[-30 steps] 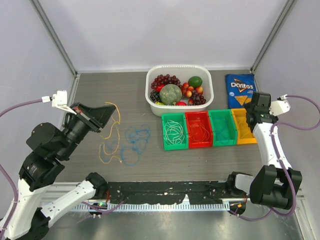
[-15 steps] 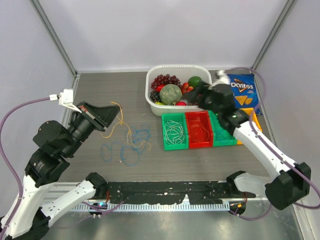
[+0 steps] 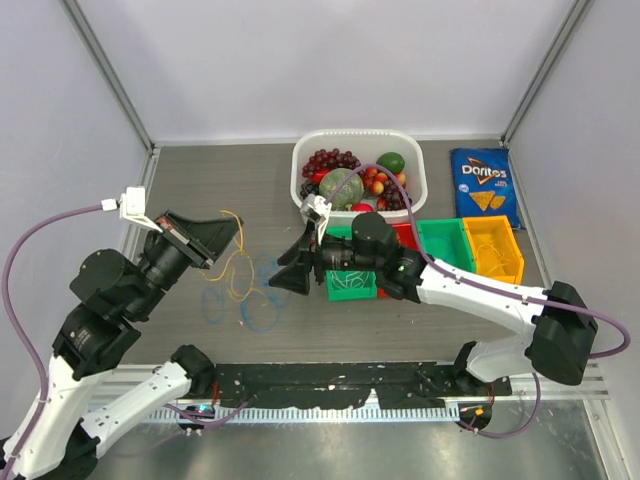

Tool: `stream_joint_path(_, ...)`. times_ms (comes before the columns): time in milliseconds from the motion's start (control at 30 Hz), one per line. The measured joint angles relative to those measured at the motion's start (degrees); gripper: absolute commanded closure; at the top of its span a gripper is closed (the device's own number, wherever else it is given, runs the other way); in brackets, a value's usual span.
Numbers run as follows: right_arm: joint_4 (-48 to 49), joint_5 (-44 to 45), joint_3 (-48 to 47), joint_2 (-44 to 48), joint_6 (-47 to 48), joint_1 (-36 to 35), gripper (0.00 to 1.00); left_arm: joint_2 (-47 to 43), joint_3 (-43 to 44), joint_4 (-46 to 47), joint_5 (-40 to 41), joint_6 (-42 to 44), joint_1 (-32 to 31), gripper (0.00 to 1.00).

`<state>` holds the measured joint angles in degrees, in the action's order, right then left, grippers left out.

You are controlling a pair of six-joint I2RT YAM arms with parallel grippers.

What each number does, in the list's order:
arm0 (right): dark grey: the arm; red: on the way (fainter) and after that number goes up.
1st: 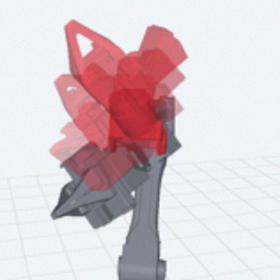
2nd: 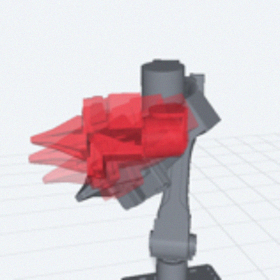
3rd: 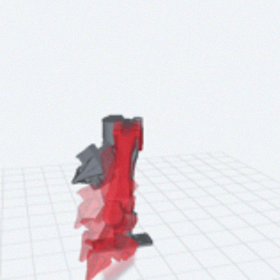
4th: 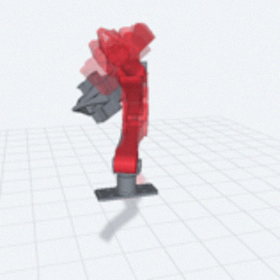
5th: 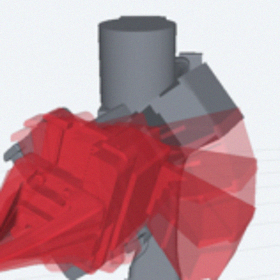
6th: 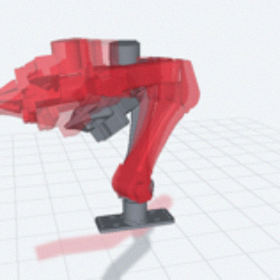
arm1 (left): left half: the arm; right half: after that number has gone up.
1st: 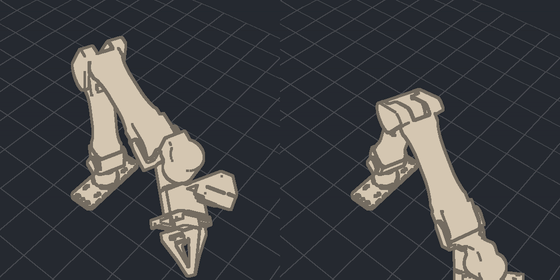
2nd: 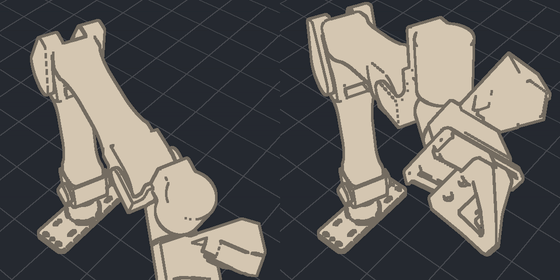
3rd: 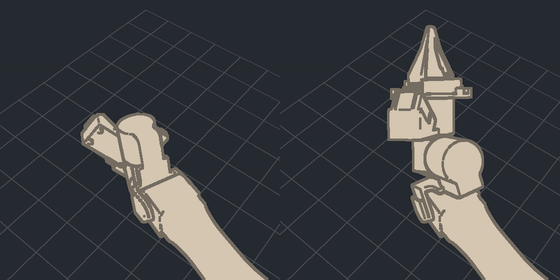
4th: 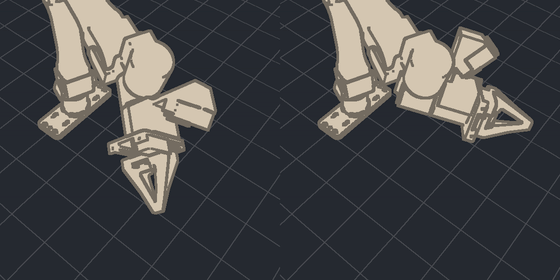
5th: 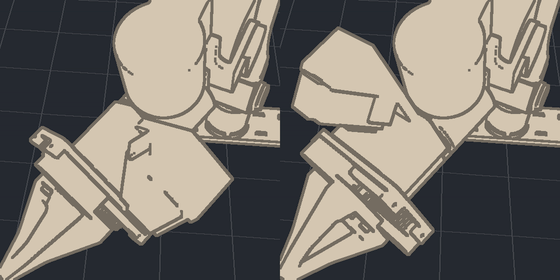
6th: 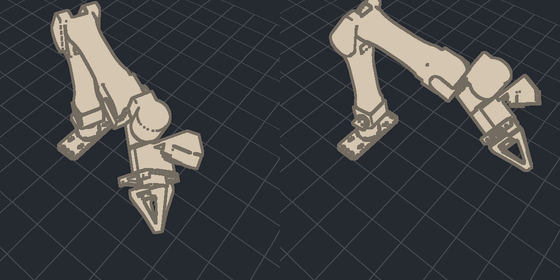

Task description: Untangle the cables

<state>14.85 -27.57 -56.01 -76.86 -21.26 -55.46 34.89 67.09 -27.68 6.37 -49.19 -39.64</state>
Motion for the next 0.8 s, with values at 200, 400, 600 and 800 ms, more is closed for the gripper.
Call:
stream_joint_path(200, 8.6, -1.0, 1.0, -0.1, -1.6, -1.5, 0.36, -0.5, -2.4, 0.2, 0.7, -1.8, 0.0, 1.00)
stream_joint_path(400, 12.8, -0.2, 1.0, -2.1, -2.3, -3.2, 0.56, 0.1, -2.6, 0.8, 0.7, -2.5, 0.0, 1.00)
stream_joint_path(600, 14.1, -0.2, 1.3, -3.4, -3.1, -3.7, 0.99, 0.9, -2.6, 1.3, 1.0, -2.8, 0.0, 1.00)
stream_joint_path(800, 16.7, -1.0, 1.9, -3.3, -6.6, -3.7, 0.99, 0.7, -3.6, 1.3, 3.8, -3.0, 0.0, 1.00)
